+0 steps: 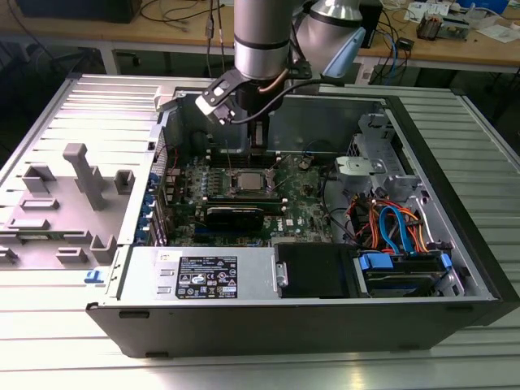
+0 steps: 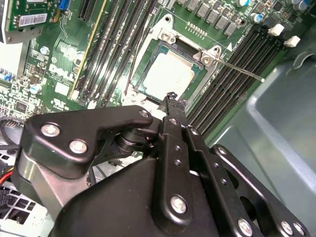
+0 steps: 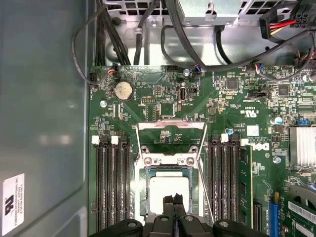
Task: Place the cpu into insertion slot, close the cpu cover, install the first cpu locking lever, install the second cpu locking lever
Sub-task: 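Close the cpu cover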
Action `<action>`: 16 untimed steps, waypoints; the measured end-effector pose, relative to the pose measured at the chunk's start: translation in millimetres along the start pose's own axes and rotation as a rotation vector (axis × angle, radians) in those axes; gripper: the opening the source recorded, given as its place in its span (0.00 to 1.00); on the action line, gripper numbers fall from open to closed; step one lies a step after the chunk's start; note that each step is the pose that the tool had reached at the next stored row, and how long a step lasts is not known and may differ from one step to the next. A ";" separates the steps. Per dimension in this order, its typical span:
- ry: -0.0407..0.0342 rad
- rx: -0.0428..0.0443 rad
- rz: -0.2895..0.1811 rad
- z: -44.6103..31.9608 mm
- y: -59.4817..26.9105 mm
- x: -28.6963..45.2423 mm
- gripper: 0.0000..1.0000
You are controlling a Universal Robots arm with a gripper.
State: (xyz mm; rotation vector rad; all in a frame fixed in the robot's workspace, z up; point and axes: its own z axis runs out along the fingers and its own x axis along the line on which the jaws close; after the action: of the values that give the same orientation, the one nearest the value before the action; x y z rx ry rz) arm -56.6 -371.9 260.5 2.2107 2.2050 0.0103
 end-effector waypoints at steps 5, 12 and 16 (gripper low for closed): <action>-0.0003 0.0001 0.000 -0.1 1.1 -0.1 0.11; -0.0001 0.0001 0.000 0.0 1.4 0.0 0.11; -0.0001 0.0001 0.000 0.0 1.4 0.0 0.11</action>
State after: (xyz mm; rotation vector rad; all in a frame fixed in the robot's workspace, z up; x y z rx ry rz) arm -55.2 -371.9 260.5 2.2107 2.2050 0.0100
